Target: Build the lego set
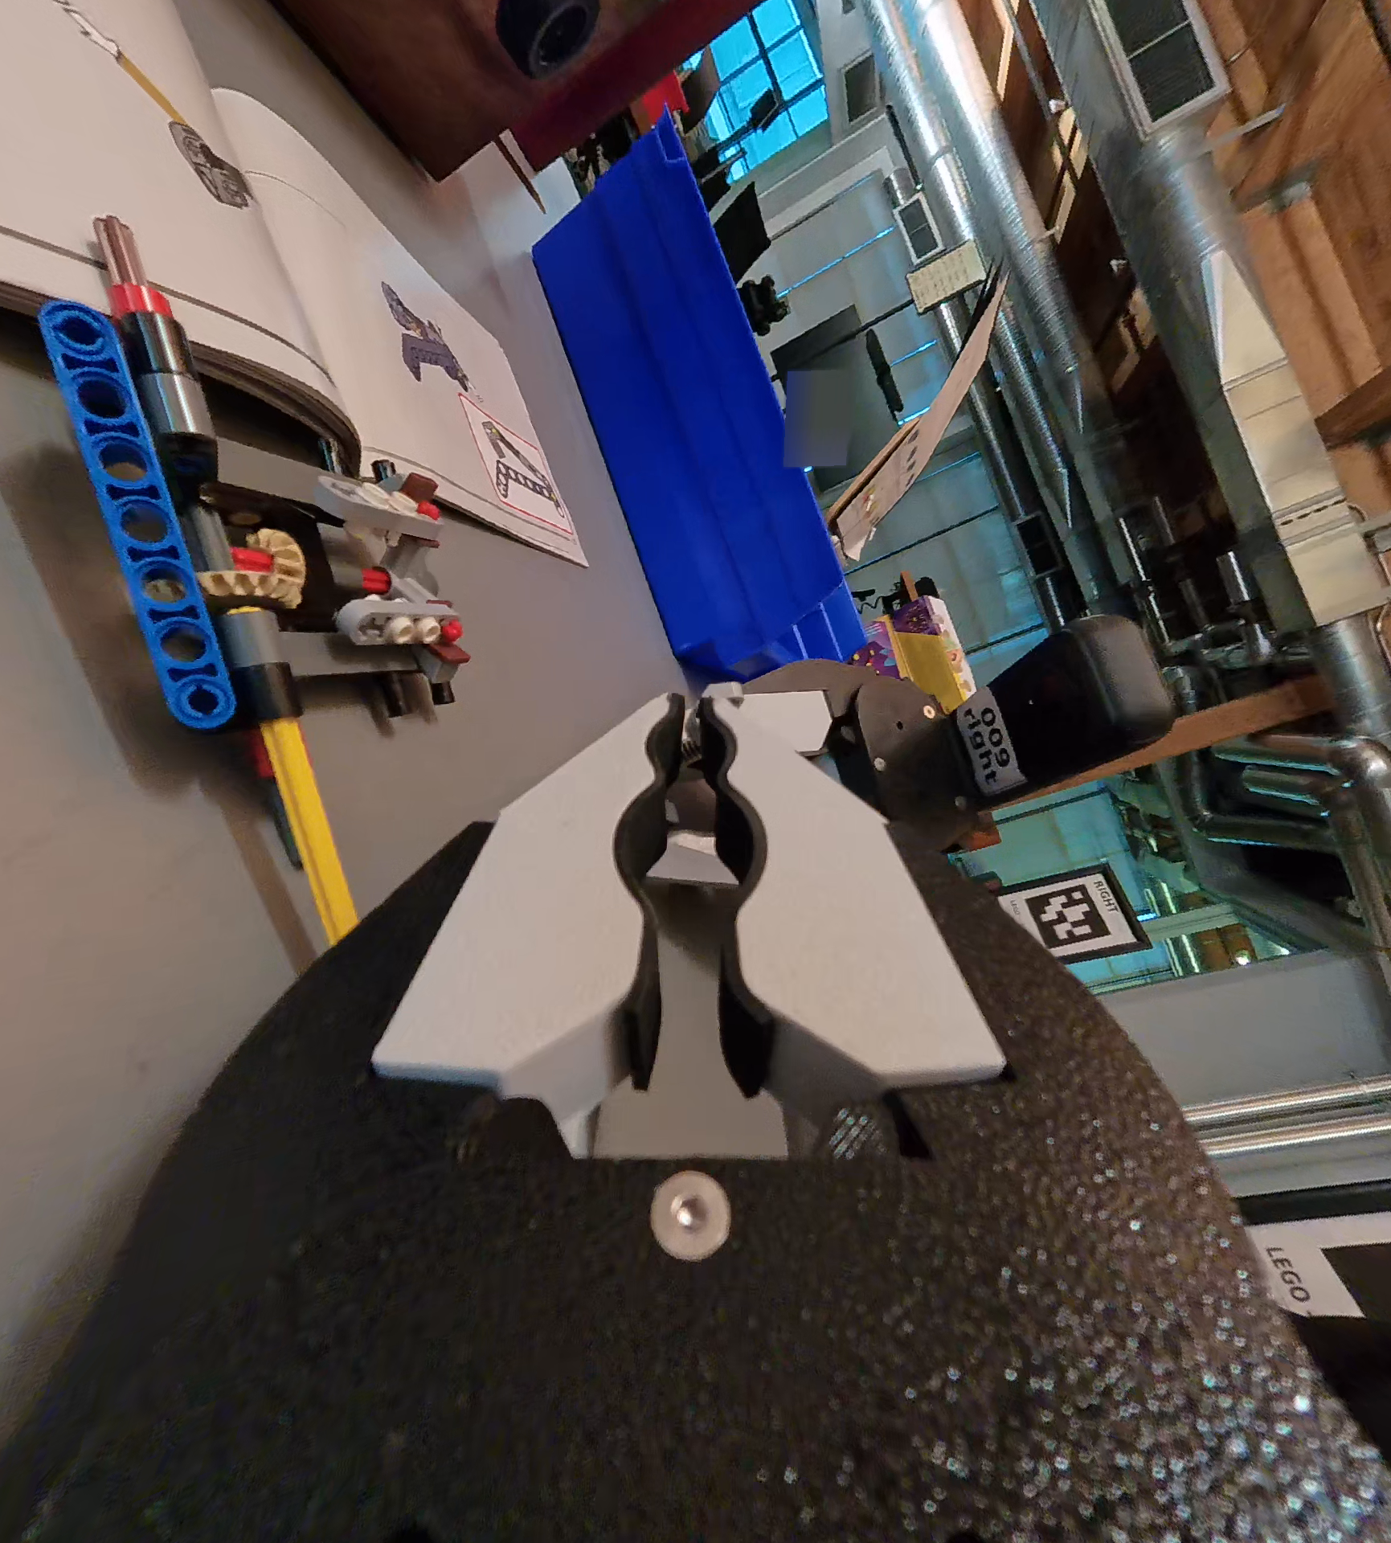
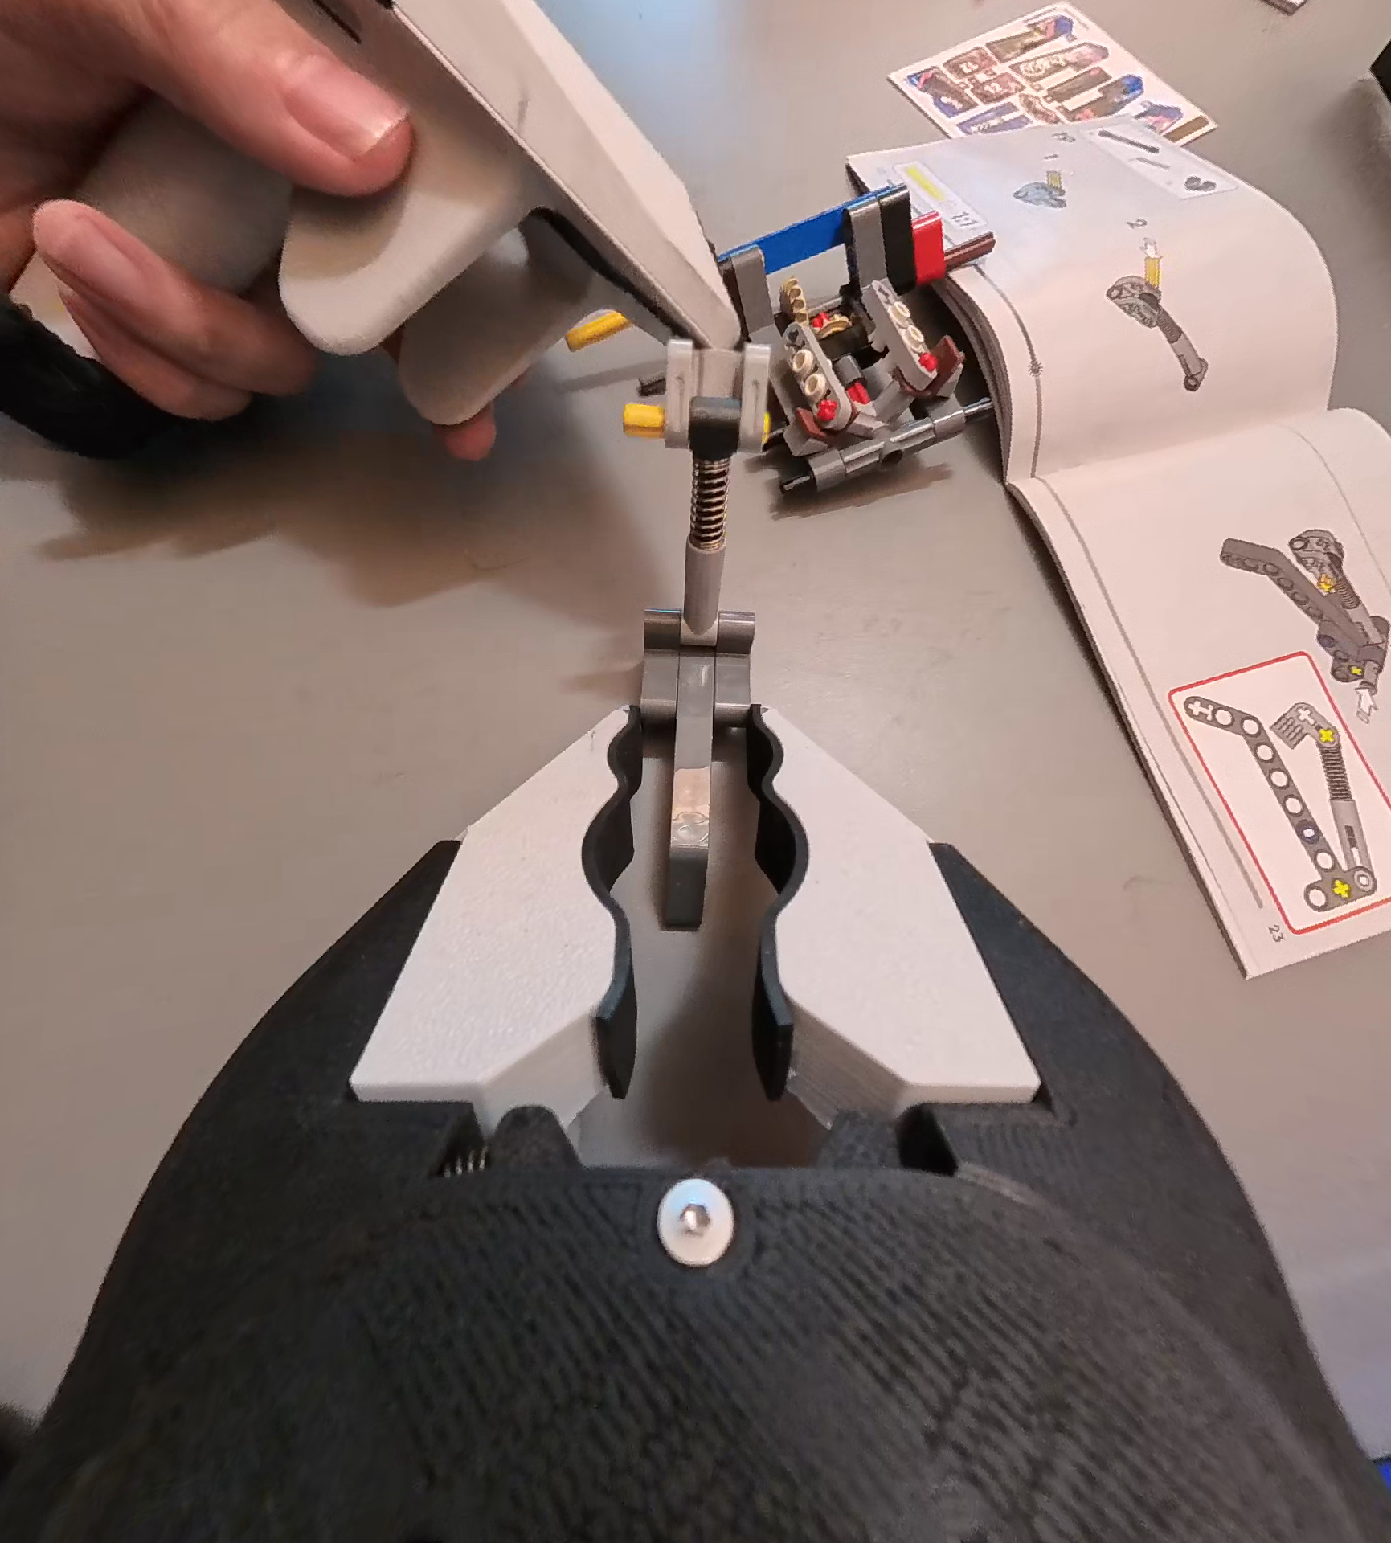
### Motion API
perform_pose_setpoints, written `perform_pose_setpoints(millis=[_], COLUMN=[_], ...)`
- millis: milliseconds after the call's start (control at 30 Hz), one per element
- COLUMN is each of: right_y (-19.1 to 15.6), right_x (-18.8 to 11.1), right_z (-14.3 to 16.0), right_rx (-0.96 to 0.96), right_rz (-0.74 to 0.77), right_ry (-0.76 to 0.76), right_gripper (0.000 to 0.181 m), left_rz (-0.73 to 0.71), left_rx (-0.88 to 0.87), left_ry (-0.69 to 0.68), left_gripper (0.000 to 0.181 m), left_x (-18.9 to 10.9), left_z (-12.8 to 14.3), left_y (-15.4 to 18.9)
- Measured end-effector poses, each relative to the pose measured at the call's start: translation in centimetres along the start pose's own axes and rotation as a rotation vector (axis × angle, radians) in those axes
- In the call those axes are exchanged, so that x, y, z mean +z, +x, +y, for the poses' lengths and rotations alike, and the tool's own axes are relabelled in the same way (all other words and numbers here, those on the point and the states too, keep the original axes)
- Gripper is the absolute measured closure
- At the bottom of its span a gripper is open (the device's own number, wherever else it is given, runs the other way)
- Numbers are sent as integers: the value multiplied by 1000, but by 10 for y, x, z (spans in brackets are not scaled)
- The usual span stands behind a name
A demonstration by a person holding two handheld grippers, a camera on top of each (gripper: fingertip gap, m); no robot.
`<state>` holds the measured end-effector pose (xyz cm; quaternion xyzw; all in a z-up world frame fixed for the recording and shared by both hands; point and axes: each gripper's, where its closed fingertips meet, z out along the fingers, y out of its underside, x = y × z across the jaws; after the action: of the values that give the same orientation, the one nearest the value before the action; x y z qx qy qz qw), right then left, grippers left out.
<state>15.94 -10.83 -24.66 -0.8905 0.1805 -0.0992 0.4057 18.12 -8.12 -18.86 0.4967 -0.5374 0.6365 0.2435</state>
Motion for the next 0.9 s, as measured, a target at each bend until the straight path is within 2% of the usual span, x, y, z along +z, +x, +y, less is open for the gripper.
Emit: perform_pose_setpoints(millis=[467,900], right_y=[-1,-2], right_x=[-1,-2], right_z=[1,2], right_rx=[10,17], right_rz=[-10,-17], right_ry=[-1,-2], right_gripper=[158,158], left_rz=[-91,-84], left_rx=[116,117], left_ry=[-49,-48], left_gripper=[181,181], left_x=[-1,-1], left_z=[5,8], left_y=[-8,-8])
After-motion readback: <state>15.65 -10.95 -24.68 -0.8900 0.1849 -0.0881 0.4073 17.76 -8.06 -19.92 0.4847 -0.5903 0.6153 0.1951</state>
